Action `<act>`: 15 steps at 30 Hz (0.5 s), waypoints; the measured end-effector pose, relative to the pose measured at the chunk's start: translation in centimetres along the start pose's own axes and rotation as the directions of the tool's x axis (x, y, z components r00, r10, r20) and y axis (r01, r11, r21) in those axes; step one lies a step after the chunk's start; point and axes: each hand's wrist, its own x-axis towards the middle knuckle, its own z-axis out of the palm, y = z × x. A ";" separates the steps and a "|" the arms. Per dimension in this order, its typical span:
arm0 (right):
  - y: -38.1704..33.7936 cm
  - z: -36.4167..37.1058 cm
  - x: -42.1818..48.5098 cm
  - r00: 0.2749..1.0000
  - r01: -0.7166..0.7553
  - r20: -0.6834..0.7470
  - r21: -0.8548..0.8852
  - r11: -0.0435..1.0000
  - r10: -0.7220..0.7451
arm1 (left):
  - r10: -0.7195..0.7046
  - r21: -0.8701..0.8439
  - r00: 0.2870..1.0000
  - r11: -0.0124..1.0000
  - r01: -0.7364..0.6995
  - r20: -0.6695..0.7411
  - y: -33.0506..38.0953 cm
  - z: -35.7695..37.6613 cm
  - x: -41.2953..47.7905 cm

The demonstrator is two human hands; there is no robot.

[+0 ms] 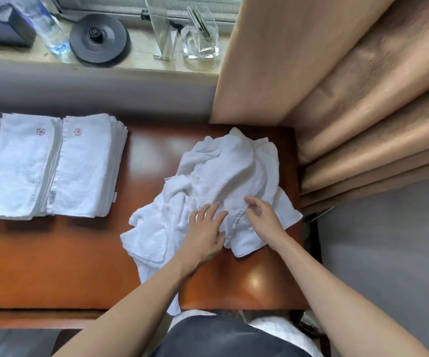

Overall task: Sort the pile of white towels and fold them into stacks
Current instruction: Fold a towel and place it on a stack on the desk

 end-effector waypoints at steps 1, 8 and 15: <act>-0.2 -0.1 0.3 1.000 -0.023 -0.006 0.070 0.997 0.023 | -0.003 -0.004 1.000 1.000 0.003 0.000 0.0 0.0 0.2; -1.0 -1.4 1.9 0.992 -0.123 0.041 0.386 0.914 0.116 | -0.083 -0.038 0.996 0.996 0.083 -0.017 1.9 0.4 1.3; -0.7 -4.8 3.6 0.961 -0.176 0.271 0.442 0.879 0.056 | -0.245 -0.144 0.964 0.963 0.229 -0.104 6.9 0.9 1.1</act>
